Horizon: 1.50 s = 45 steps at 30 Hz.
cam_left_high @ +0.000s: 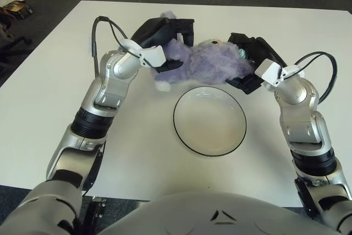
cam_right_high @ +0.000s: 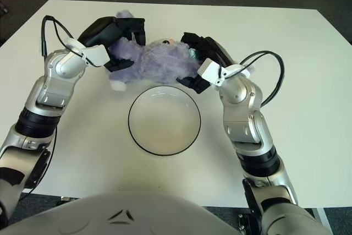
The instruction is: Put the doll into the plate.
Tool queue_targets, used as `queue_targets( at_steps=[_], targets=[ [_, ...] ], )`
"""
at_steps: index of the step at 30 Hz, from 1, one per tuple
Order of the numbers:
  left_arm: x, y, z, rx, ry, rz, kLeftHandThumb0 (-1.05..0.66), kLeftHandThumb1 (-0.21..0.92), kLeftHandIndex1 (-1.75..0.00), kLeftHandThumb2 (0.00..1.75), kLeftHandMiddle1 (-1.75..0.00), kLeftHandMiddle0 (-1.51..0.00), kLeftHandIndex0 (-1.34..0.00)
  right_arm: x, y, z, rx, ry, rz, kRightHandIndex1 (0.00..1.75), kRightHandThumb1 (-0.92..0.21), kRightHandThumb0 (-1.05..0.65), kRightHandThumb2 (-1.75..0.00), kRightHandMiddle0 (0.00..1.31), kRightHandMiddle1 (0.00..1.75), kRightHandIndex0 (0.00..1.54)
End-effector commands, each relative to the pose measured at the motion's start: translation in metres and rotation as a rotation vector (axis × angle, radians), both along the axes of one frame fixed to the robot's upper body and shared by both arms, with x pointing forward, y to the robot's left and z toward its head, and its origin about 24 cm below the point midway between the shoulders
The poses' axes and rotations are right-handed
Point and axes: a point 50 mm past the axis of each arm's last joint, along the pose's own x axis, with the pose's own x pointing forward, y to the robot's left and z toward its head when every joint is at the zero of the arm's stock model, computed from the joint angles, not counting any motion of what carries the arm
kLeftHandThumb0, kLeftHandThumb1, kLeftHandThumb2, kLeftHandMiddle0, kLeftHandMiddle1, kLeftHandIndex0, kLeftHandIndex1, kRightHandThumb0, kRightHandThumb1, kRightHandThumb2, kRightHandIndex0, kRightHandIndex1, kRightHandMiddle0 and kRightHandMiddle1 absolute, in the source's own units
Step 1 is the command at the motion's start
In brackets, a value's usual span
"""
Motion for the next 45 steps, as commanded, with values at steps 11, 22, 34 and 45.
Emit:
queue_targets(
  at_steps=[11, 22, 34, 45],
  targets=[
    [-0.001, 0.011, -0.009, -0.009, 0.039, 0.003, 0.57, 0.08, -1.75, 1.61, -1.75, -0.81, -0.96, -0.017, -0.004, -0.001, 0.067, -0.054, 0.014, 1.75, -0.07, 0.58, -1.61, 1.05, 1.75, 0.81],
    [0.003, 0.012, -0.010, -0.060, 0.106, -0.040, 0.58, 0.07, -1.75, 1.61, -1.75, -0.82, -0.96, -0.015, -0.006, 0.000, 0.032, -0.023, 0.001, 1.75, -0.11, 0.56, -1.57, 1.02, 1.75, 0.78],
    [0.006, 0.013, -0.008, -0.116, 0.124, -0.066, 0.57, 0.09, -1.75, 1.59, -1.75, -0.80, -0.94, -0.015, -0.006, 0.004, 0.038, -0.023, 0.010, 1.75, -0.11, 0.56, -1.57, 1.02, 1.75, 0.78],
    [-0.001, 0.015, -0.006, -0.165, 0.126, -0.111, 0.57, 0.09, -1.75, 1.59, -1.75, -0.80, -0.93, -0.026, -0.006, 0.006, 0.033, -0.062, 0.008, 1.75, -0.12, 0.55, -1.55, 1.00, 1.75, 0.77]
  ],
)
